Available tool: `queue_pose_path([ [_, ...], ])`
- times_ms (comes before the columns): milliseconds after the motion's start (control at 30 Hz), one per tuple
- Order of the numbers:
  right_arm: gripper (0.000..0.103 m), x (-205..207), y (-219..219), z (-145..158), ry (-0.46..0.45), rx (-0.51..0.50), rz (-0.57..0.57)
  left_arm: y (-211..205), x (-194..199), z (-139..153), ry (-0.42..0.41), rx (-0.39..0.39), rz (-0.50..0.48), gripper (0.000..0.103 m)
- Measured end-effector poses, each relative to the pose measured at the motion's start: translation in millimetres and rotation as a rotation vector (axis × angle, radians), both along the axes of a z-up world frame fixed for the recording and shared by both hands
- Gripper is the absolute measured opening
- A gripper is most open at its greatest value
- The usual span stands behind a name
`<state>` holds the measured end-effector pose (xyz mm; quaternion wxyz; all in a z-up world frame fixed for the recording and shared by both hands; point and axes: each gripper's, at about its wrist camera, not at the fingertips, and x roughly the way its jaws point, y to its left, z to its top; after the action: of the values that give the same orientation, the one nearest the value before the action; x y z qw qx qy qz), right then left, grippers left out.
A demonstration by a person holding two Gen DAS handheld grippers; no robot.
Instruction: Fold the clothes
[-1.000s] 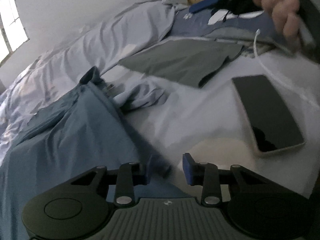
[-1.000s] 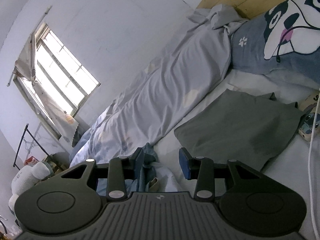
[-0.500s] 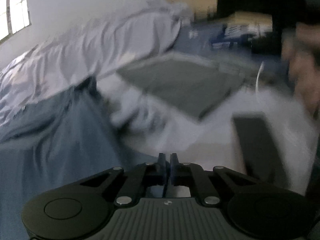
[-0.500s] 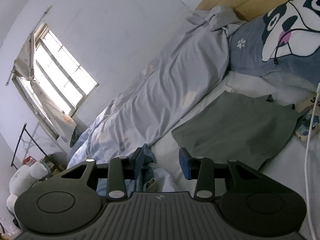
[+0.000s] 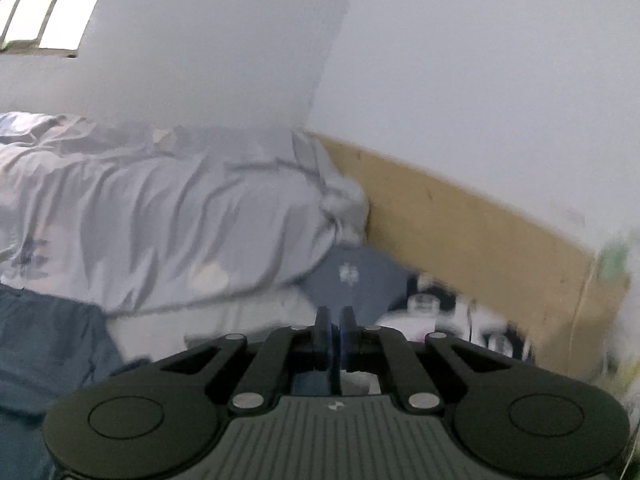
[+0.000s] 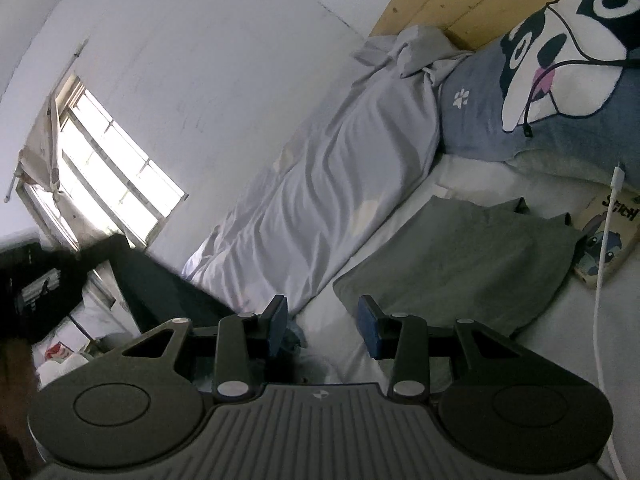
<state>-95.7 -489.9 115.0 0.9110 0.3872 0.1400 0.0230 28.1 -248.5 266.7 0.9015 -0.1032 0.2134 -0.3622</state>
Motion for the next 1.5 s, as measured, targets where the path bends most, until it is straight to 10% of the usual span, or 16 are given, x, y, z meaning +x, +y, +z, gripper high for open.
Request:
queue_pose_path([
  [333,0.041,-5.6,-7.3,2.8,-0.016,-0.002,-0.038,-63.6,27.8,23.0,0.094,-0.048,-0.076,0.0],
  [633,0.041,-25.1,-42.9,-1.7,-0.007,0.046,-0.2,-54.3,17.4,-36.2,0.129,0.103,-0.039,0.001],
  [733,0.041,-25.8,-46.7,-4.1,0.016,0.044,-0.212,-40.0,30.2,-61.4,0.208,0.125,0.015,0.018],
  [1067,0.041,-34.3,-57.3,-7.8,0.04,0.061,-0.326,-131.8,-21.9,-173.6,0.091,0.574,-0.171,0.041],
  [1367,0.041,-35.1,-60.8,-9.1,0.044,0.06,-0.319,-179.7,-36.8,-233.5,0.023,0.762,-0.081,0.04],
  [1500,0.041,-35.8,-61.6,-9.1,0.049,0.052,-0.322,-169.3,-27.8,-236.5,0.053,0.719,-0.059,0.012],
])
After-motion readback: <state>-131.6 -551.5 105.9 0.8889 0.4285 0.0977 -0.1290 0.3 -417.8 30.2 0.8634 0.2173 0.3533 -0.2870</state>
